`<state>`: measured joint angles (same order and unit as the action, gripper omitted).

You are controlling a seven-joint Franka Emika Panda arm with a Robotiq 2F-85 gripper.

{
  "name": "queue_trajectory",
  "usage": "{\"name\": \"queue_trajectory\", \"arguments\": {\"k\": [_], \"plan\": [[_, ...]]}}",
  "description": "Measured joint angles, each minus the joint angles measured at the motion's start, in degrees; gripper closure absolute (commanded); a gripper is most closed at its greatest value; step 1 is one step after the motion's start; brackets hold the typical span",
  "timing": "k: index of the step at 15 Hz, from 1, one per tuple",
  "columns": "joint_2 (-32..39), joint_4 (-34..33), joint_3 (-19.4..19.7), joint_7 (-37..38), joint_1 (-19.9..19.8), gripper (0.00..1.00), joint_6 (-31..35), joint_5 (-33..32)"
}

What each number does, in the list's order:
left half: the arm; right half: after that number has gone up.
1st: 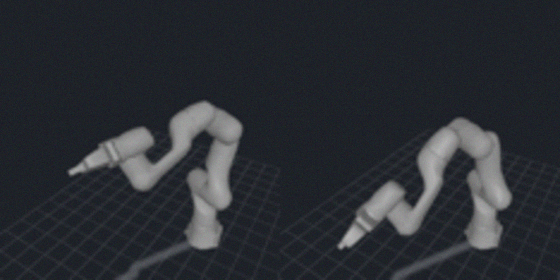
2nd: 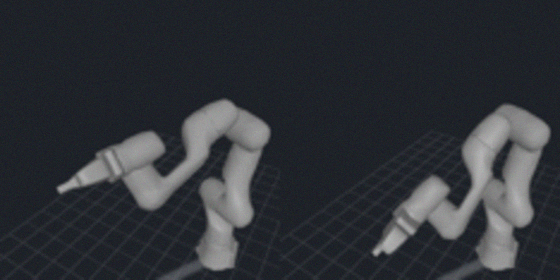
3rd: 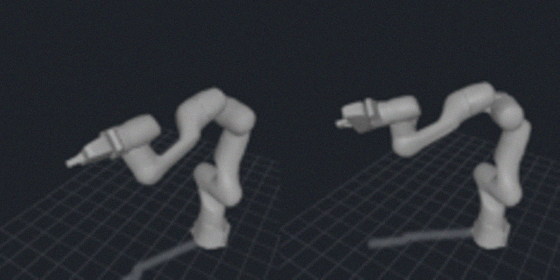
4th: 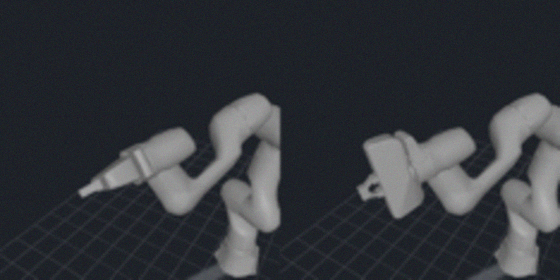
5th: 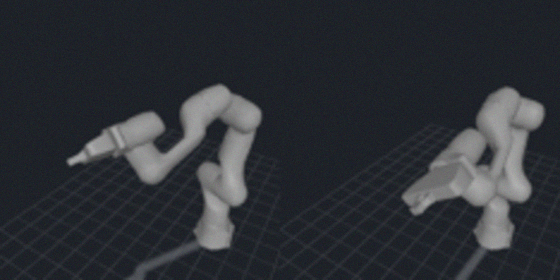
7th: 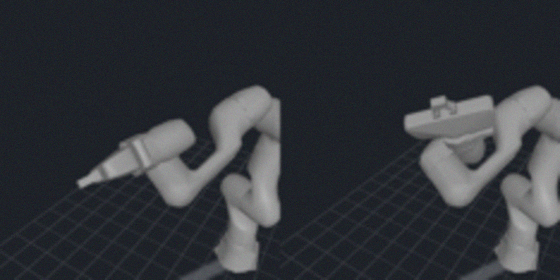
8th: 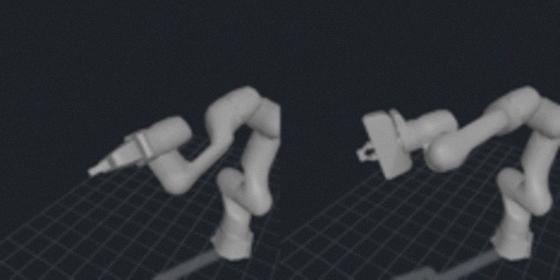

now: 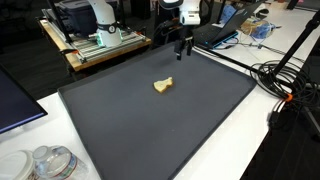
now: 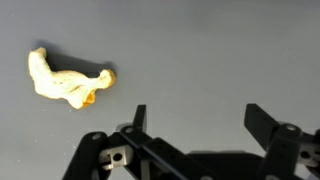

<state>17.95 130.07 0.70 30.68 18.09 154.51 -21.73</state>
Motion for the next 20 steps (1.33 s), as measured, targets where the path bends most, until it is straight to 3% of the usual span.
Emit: {"name": "queue_trajectory", "arguments": {"k": [4,9,12,16,20], "plan": [[-4.7,10.2,7.8,14.3,4.5,0.0,13.2,-14.8],[-7.5,13.7,26.9,36.6,16.5,0.0,22.2,-37.8],[-8.6,12.9,35.4,49.1,22.3,0.0,23.4,-49.4],[-9.0,12.4,39.9,65.8,26.7,0.0,23.5,-62.9],[-9.9,12.2,39.6,83.1,28.6,0.0,22.4,-76.9]]}}
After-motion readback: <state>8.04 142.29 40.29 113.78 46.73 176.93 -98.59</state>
